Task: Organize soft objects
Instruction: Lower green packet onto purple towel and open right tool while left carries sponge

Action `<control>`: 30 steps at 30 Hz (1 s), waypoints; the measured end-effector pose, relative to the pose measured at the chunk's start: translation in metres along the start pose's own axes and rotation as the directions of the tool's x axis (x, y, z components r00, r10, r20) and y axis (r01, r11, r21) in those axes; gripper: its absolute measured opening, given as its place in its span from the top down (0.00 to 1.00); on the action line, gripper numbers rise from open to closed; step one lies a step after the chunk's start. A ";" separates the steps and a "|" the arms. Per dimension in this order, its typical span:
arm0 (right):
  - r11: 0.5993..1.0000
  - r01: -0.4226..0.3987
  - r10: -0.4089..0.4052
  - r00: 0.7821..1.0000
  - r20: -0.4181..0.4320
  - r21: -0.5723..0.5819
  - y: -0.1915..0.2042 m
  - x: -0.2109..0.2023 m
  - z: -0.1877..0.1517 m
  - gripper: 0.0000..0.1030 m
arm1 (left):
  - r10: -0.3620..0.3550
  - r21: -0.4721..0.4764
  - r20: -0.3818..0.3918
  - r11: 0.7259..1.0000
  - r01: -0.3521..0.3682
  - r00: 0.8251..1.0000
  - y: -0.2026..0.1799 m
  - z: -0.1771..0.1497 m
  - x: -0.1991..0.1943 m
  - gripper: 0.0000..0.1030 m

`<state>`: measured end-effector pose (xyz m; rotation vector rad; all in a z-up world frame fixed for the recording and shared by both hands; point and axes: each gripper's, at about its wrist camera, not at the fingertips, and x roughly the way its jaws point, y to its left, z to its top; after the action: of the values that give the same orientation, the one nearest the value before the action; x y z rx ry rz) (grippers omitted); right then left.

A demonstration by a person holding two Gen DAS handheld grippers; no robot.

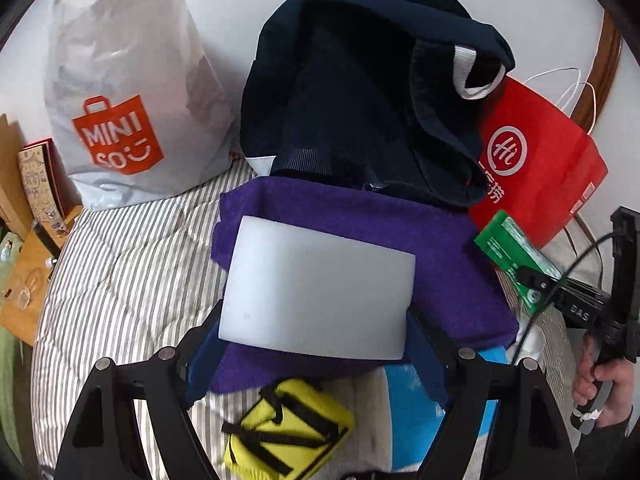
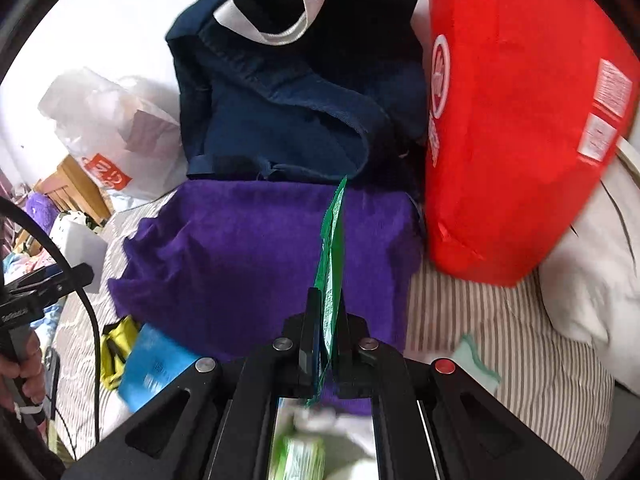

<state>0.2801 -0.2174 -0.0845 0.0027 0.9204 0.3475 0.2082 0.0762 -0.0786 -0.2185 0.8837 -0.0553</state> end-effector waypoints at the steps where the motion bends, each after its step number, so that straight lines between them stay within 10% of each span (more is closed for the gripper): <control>1: 1.000 0.002 -0.002 1.000 -0.001 0.003 -0.001 0.006 0.004 0.96 | -0.001 -0.001 -0.002 1.000 0.001 1.000 0.000 0.002 0.003 0.21; 22: 0.999 0.033 -0.031 0.994 -0.101 0.017 -0.010 0.084 0.017 0.93 | -0.019 0.003 -0.056 1.000 0.019 0.998 0.004 0.024 0.053 0.21; 30: 0.999 0.039 -0.037 0.993 -0.113 0.012 -0.015 0.079 0.010 0.52 | -0.018 0.003 -0.093 1.000 0.018 0.996 0.000 0.032 0.079 0.21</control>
<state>0.3361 -0.2067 -0.1420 -0.0214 1.0334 0.3082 0.2827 0.0709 -0.1192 -0.2220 0.9743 -0.0842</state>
